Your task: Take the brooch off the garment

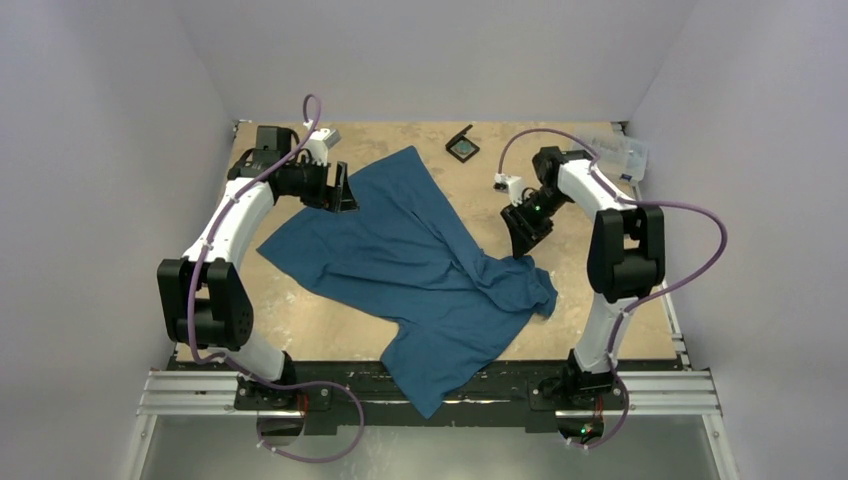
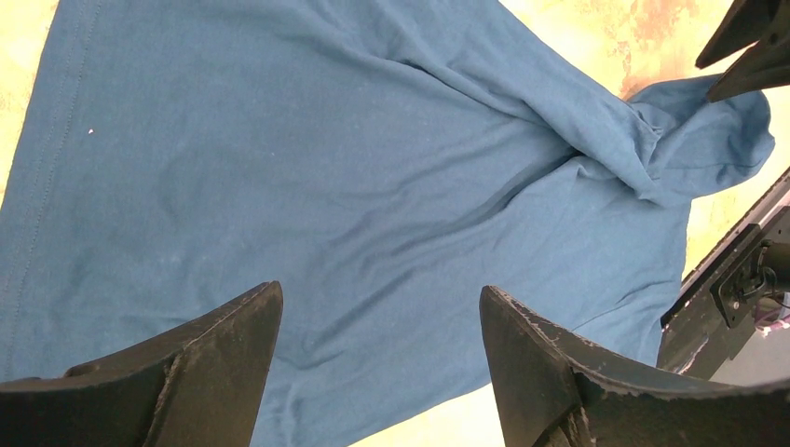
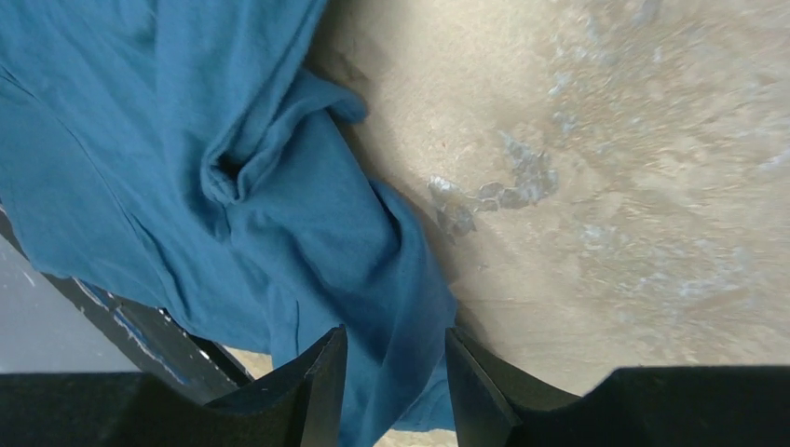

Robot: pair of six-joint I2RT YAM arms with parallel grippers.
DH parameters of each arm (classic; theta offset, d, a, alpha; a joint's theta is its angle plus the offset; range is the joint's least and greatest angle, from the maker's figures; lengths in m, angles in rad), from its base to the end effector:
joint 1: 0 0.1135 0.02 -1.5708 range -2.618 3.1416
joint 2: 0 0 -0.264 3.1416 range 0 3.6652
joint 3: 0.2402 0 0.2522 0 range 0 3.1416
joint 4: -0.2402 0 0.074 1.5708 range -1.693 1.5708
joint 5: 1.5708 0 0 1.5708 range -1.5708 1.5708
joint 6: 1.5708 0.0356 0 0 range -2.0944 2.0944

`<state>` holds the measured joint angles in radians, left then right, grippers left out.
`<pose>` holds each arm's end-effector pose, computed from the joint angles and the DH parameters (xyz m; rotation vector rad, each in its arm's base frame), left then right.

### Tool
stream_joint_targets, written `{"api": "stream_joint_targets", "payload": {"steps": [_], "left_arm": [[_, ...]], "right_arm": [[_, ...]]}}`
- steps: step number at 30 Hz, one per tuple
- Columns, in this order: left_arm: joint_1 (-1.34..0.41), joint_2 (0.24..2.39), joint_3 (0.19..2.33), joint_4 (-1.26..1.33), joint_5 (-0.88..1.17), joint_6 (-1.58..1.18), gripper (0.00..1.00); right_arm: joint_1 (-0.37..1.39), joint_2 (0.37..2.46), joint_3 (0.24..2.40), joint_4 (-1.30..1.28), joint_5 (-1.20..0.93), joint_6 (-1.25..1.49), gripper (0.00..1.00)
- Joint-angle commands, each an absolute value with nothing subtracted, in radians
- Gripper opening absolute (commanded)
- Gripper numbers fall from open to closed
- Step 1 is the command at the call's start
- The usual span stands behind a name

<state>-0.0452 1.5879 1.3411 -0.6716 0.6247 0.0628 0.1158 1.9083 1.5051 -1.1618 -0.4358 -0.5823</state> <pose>0.3379 -0.0361 0.2940 0.3887 2.3664 -0.7627 0.3528 0.0562 0.2154 -1.0170 2.7888 0.6375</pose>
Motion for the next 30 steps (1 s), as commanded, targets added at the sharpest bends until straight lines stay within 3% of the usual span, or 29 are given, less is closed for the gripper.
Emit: {"api": "stream_joint_targets", "payload": {"steps": [1, 3, 6, 12, 17, 23, 30], "left_arm": [[-0.045, 1.578, 1.369, -0.64, 0.648, 0.049, 0.77], [-0.044, 1.576, 1.37, -0.642, 0.645, 0.048, 0.77], [-0.044, 1.573, 1.368, -0.647, 0.64, 0.05, 0.77], [-0.044, 1.573, 1.361, -0.641, 0.636, 0.043, 0.77], [-0.044, 1.578, 1.364, -0.635, 0.634, 0.038, 0.77], [-0.044, 1.585, 1.368, -0.635, 0.628, 0.041, 0.77], [-0.042, 1.6, 1.367, -0.668, 0.57, 0.054, 0.77]], "right_arm": [[0.127, 1.952, 1.477, -1.157, -0.402, -0.566, 0.44], [0.129, 1.961, 1.469, -1.159, -0.414, -0.571, 0.39], [0.129, 1.948, 1.493, -1.189, -0.468, -0.594, 0.0], [0.125, 1.769, 1.533, -1.151, -0.542, -0.594, 0.0], [0.033, 1.652, 1.494, -0.949, -0.45, -0.485, 0.0], [-0.106, 1.79, 1.574, -0.797, -0.348, -0.438, 0.0], [-0.117, 1.939, 1.622, -0.621, -0.179, -0.402, 0.0]]}}
